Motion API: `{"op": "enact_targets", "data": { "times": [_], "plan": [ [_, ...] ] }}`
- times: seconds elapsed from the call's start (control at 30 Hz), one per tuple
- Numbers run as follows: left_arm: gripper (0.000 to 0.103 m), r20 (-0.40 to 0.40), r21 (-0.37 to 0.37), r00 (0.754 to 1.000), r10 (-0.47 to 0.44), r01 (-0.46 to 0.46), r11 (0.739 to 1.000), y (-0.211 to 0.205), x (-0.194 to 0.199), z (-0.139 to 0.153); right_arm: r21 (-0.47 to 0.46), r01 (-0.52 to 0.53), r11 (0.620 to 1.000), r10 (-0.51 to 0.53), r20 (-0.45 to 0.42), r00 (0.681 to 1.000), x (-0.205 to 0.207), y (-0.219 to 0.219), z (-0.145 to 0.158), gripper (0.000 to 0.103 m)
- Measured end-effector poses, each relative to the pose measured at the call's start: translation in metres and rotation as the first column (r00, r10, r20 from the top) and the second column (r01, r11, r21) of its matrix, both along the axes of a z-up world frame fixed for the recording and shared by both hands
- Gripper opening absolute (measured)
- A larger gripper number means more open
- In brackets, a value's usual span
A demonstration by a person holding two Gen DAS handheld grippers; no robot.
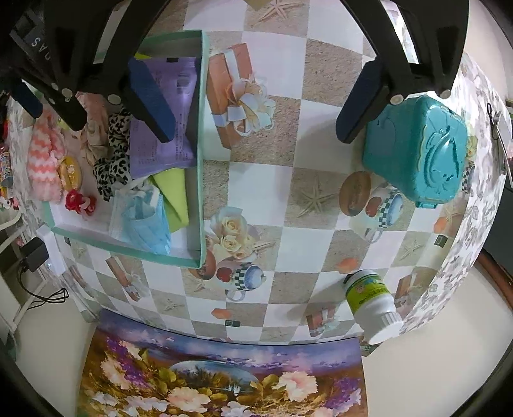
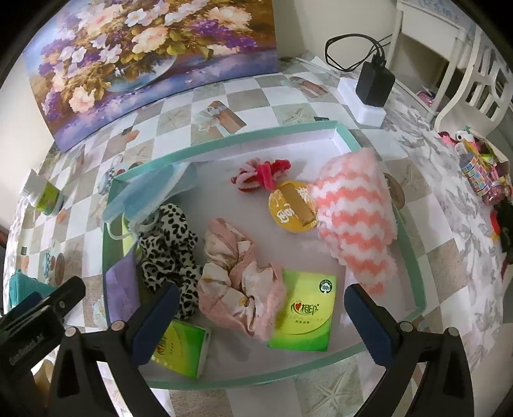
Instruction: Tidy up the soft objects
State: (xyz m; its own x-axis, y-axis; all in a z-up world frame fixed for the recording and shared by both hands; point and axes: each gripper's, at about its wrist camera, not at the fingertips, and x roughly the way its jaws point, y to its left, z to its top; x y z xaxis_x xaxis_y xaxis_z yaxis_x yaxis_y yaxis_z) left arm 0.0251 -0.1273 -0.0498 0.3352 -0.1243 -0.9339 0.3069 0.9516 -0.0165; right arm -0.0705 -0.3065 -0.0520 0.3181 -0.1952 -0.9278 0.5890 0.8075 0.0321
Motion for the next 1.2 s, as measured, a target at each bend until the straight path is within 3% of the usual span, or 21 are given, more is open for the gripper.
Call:
{"op": "enact_targets", "data": {
  "times": [0.6,0.77,1.2],
  "plan": [
    [0.1,0.161,0.021,0.987,-0.029,0.025,0.999,0.039,-0.037,0.048,-0.063,-0.099,0.993,0.1,0.016,0.995,-0.019,0.046,0.026,0.103],
    [0.1,0.151,0.05,0.988,0.015,-0.023,0.998,0.061,-0.045,0.048,-0.064,-0.129,0.99,0.13,0.02,0.991,-0.024,0.059,0.03,0.103],
    [0.1,0.101,0.049,0.994,0.028,-0.033,0.998,0.093,-0.057,0.04,-0.089,-0.142,0.986,0.146,0.045,0.988,-0.036,0.074,0.048,0.103]
  ]
}}
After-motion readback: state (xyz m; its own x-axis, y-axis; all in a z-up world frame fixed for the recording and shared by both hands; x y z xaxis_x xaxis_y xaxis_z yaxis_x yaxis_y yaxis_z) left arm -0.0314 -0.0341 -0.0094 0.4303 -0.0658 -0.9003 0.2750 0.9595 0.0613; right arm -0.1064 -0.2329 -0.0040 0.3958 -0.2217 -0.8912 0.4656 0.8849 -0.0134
